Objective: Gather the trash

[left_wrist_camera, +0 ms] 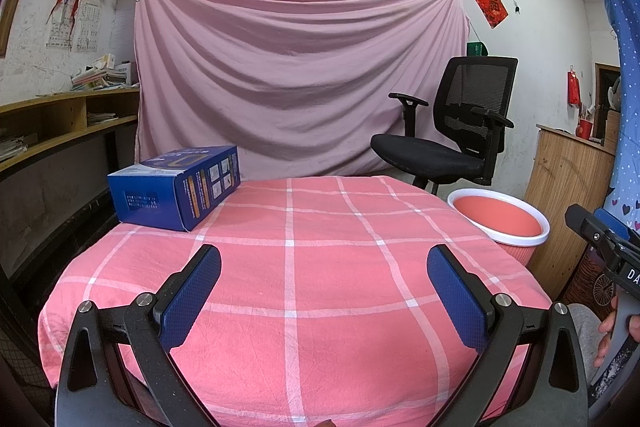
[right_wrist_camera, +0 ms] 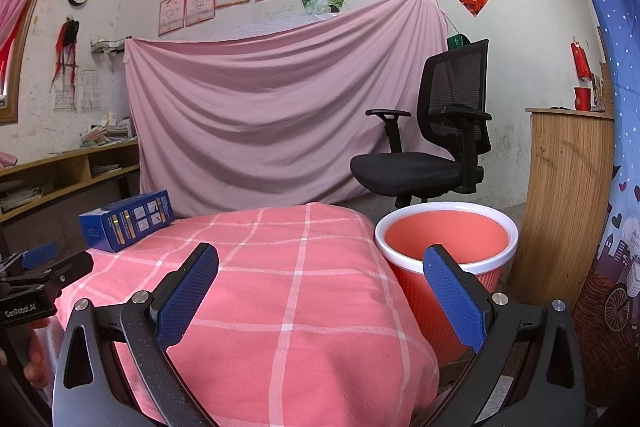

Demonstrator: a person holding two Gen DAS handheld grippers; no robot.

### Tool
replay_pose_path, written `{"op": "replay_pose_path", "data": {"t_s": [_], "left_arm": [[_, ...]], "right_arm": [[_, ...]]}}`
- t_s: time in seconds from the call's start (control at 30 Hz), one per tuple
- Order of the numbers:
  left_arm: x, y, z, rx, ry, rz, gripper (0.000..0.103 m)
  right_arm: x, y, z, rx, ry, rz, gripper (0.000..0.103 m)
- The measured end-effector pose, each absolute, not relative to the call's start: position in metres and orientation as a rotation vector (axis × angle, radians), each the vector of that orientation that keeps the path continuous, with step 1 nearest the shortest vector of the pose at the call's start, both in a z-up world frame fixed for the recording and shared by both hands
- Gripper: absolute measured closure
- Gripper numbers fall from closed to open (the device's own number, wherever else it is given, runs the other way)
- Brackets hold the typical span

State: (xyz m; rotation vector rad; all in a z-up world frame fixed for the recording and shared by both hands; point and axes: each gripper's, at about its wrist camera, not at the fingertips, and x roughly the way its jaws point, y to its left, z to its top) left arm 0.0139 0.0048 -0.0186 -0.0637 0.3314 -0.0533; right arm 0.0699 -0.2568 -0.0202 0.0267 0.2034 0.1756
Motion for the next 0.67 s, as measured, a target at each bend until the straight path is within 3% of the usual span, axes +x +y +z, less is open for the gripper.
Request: {"op": "replay_pose_path", "data": {"t_s": [0.67], "left_arm": [[0.0146,0.0028,-0.0225,-0.035,0.32,-0.036,0.002]], "right_arm": [[0.0674,-0.2495,-0.0232,0.029,0.212,0.176,0.0]]}}
